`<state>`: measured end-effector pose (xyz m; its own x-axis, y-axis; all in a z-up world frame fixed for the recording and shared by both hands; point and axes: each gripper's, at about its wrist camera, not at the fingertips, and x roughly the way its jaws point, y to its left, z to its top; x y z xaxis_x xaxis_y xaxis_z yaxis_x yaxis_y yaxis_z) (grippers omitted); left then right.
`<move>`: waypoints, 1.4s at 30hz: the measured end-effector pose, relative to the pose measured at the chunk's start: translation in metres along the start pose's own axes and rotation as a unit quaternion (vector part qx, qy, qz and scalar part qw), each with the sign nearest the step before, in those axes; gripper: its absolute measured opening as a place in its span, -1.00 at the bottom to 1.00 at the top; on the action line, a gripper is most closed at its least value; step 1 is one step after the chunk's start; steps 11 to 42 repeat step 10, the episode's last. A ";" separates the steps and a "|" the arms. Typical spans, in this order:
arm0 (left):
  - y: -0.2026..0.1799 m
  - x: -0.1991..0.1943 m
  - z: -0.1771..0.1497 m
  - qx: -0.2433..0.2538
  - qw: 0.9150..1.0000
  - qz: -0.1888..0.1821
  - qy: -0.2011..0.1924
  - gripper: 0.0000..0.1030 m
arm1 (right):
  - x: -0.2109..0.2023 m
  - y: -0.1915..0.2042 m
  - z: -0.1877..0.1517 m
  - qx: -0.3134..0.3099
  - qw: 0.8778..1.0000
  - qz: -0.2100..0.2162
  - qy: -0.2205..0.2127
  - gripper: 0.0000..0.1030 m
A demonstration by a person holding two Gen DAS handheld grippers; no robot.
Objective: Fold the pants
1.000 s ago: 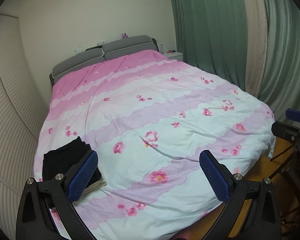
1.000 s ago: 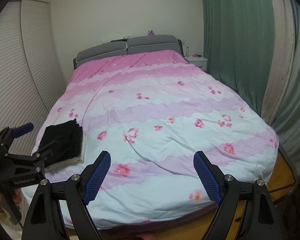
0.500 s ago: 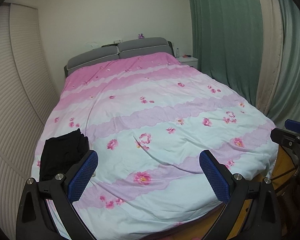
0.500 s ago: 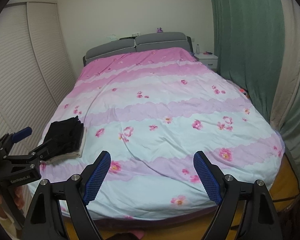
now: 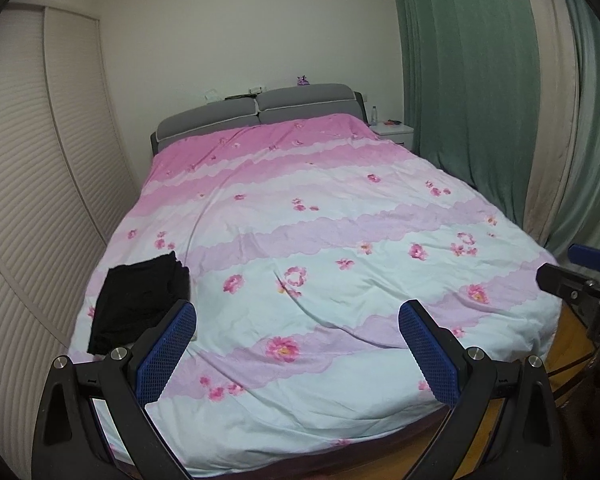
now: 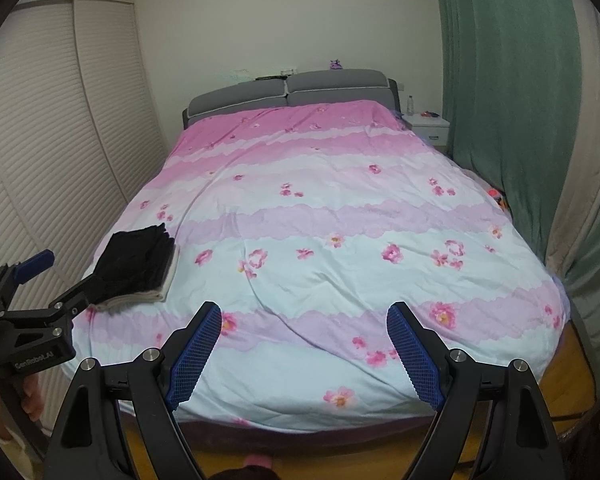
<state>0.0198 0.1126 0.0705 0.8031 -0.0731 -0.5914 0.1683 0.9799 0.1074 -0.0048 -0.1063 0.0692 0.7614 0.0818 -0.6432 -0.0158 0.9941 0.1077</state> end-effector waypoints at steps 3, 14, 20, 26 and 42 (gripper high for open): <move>0.000 -0.006 -0.002 -0.003 1.000 0.006 -0.005 1.00 | -0.006 0.000 -0.005 -0.005 1.000 0.005 -0.002 0.66; 0.001 -0.017 -0.005 -0.009 1.000 0.017 -0.015 1.00 | -0.012 -0.002 -0.011 -0.013 1.000 0.009 -0.003 0.66; 0.001 -0.017 -0.005 -0.009 1.000 0.017 -0.015 1.00 | -0.012 -0.002 -0.011 -0.013 1.000 0.009 -0.003 0.66; 0.001 -0.017 -0.005 -0.009 1.000 0.017 -0.015 1.00 | -0.012 -0.002 -0.011 -0.013 1.000 0.009 -0.003 0.66; 0.001 -0.017 -0.005 -0.009 1.000 0.017 -0.015 1.00 | -0.012 -0.002 -0.011 -0.013 1.000 0.009 -0.003 0.66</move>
